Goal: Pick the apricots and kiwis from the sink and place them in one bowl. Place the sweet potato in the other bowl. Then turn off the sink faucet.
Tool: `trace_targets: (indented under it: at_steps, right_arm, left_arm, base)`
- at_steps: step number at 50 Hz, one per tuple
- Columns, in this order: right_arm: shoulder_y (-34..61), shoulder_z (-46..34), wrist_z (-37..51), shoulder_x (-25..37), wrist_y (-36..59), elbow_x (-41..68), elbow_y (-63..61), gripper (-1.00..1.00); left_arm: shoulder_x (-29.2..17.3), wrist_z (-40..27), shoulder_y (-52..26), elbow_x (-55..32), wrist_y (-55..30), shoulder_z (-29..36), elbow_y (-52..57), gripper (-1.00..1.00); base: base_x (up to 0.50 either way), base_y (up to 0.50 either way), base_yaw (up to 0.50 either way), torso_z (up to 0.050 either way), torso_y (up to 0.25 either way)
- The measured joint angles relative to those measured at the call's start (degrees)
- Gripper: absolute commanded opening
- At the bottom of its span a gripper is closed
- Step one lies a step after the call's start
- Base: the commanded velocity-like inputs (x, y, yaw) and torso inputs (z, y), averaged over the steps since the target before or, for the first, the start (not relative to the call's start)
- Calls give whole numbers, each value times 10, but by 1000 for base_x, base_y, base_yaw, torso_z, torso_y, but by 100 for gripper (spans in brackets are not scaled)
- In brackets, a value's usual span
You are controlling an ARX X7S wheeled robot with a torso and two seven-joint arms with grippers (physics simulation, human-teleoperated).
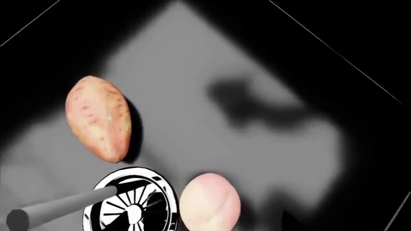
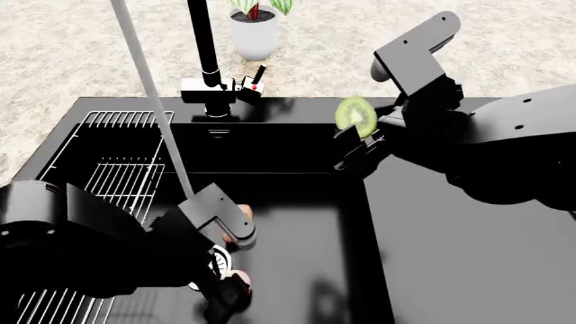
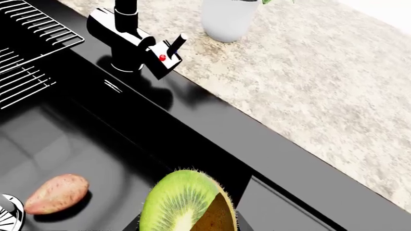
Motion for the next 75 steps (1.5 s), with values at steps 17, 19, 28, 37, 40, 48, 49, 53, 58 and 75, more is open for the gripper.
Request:
trace_targets:
  at_steps: [17,19,28,37,40,48,49,53,58,75]
  right_arm:
    - [-5,-3,0,-1,-5,-1,5,-100]
    - [-5,-3,-1,-1,-5,-2,6,-100]
    - [-5,-4,-1,-1,-6,-1,6,-100]
    - [-6,-4,-2,1,-8,0,6,-100]
    - [-7,-5,-2,2,-9,0,6,-100]
    - [-9,-5,-5,3,-12,-2,6,-100]
    - [-9,-5,-5,3,-12,-2,5,-100]
    - [-9,-5,-5,4,-13,-2,5,-100]
    - [-10,-5,-4,6,-14,-1,3,-100]
    - [-8,-4,4,7,-14,7,-6,-100]
  left_arm:
    - [16,71,6,77,36,54,-48,100]
    - [16,75,7,79,37,57,-51,100]
    - [18,95,11,91,47,72,-57,100]
    - [23,115,13,113,62,91,-66,100]
    - [25,121,15,122,67,98,-70,100]
    - [30,129,21,136,75,114,-81,100]
    - [30,130,22,137,75,115,-82,100]
    - [31,132,25,141,76,121,-84,100]
    - [32,133,28,144,77,128,-86,-100]
    - [15,106,34,123,91,105,-56,-100]
  base:
    - [0,0,0,0,0]
    - [0,0,0,0,0]
    - [0,0,0,0,0]
    - [0,0,0,0,0]
    - [0,0,0,0,0]
    - [0,0,0,0,0]
    - [0,0,0,0,0]
    - [0,0,0,0,0]
    - [0,0,0,0,0]
    - [0,0,0,0,0]
